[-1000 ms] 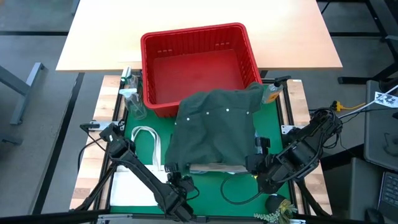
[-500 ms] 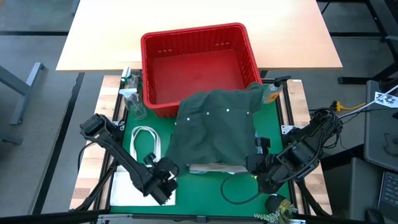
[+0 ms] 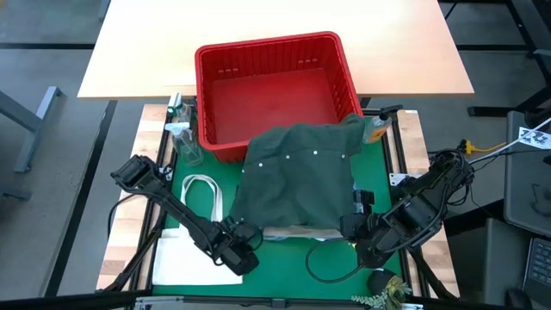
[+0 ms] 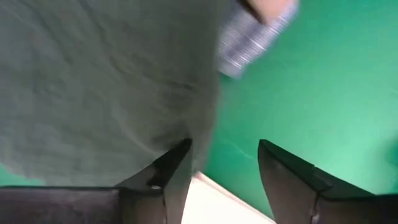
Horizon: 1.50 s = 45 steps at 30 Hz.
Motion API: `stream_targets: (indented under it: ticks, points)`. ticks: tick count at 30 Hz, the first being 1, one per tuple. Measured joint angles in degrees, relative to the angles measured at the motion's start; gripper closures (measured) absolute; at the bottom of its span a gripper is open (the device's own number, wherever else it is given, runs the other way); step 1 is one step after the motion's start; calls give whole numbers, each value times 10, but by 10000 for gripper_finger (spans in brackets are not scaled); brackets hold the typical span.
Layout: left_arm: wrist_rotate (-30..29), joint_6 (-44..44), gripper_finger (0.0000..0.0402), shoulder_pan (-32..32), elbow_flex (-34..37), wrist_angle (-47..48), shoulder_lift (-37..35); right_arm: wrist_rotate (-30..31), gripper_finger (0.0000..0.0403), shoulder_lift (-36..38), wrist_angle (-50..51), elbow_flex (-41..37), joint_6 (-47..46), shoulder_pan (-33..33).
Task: Fold Laundry from Bin
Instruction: Fold the green polo shirt
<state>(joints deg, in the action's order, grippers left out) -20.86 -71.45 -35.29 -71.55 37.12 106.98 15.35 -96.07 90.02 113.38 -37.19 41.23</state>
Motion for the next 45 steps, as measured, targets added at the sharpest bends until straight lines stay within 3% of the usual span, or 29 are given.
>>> stream_targets:
  ticks: [6,15,19,24,26,33,39,45]
  points:
    - [-20,-14,206,13,33,-35,0,0,398,0,0,0,0,0]
    - [-21,-15,214,23,83,-93,7,0,398,0,0,0,0,0]
    - [-22,7,257,26,83,-98,16,0,398,0,0,0,0,0]
    - [3,12,365,30,84,-89,8,-10,398,0,0,0,0,0]
    - [38,15,389,30,84,-77,-6,-14,398,0,0,0,0,0]
    - [118,16,397,26,84,-9,-106,-45,398,7,0,1,-8,1]
    - [137,11,399,5,84,14,-222,-74,398,15,-1,23,-37,23]
    - [148,-5,400,-23,84,13,-290,-75,398,14,-2,26,-113,75]
